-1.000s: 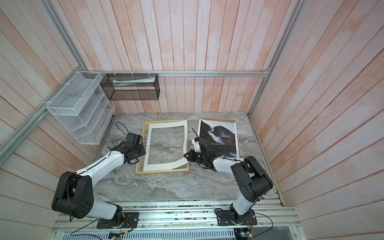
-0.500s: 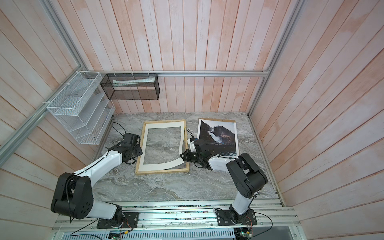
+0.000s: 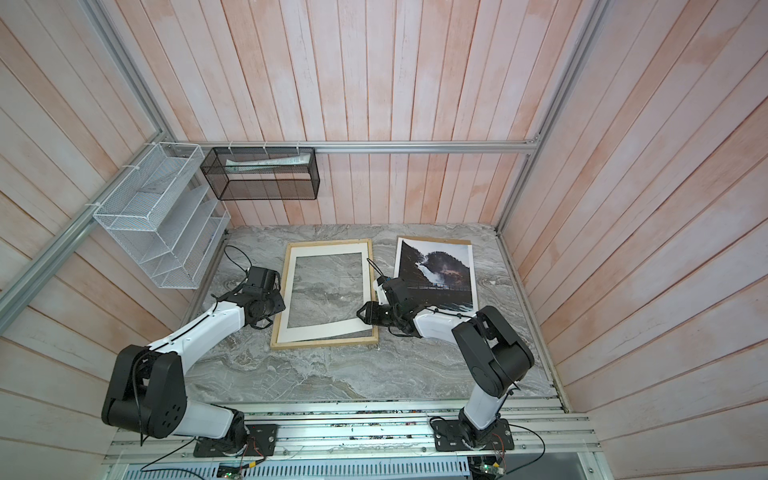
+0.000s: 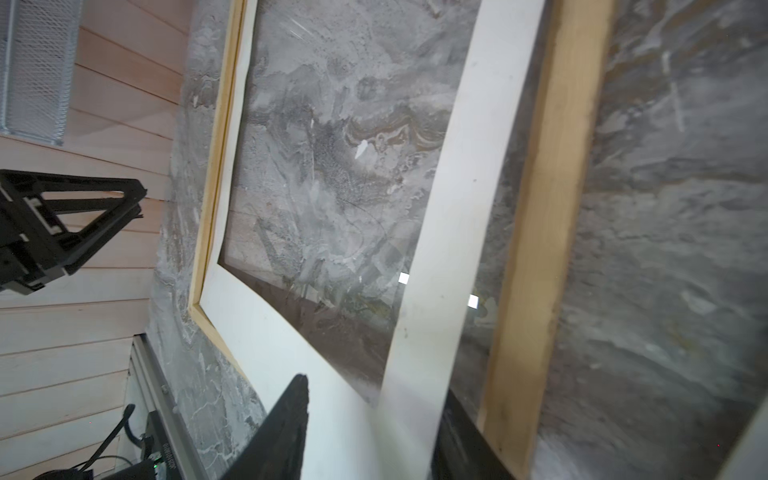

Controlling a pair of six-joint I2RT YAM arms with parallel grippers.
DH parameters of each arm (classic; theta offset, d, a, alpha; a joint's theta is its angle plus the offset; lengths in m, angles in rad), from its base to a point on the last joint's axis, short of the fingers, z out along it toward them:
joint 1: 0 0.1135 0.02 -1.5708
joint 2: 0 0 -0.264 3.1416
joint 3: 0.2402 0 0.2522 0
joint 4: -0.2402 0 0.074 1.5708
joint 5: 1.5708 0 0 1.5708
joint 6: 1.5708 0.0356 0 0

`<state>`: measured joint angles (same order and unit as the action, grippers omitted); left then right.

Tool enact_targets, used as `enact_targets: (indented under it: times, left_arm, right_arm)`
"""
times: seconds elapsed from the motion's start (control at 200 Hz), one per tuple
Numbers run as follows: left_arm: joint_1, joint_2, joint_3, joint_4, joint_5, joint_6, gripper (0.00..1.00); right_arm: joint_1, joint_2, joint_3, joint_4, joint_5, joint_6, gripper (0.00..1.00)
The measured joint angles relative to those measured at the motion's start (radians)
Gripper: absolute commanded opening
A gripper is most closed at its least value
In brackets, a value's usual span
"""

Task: Put the photo into the frame
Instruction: 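Press the white mat's edges down along the frame bars with both grippers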

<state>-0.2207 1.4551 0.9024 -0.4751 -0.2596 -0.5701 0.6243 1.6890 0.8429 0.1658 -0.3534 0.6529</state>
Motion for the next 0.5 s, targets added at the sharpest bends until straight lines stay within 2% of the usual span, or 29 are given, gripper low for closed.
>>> enact_targets:
  times: [0.26,0.5]
  left_arm:
    - [0.0,0.0,-0.017,0.002,0.0,-0.003,0.5]
    - [0.0,0.019,-0.021,0.017,0.019,-0.002,0.5]
  right_arm:
    - [0.0,-0.114,0.021,-0.15,0.153,-0.08,0.53]
    - [0.003,-0.077,0.063,-0.212,0.193,-0.11,0.52]
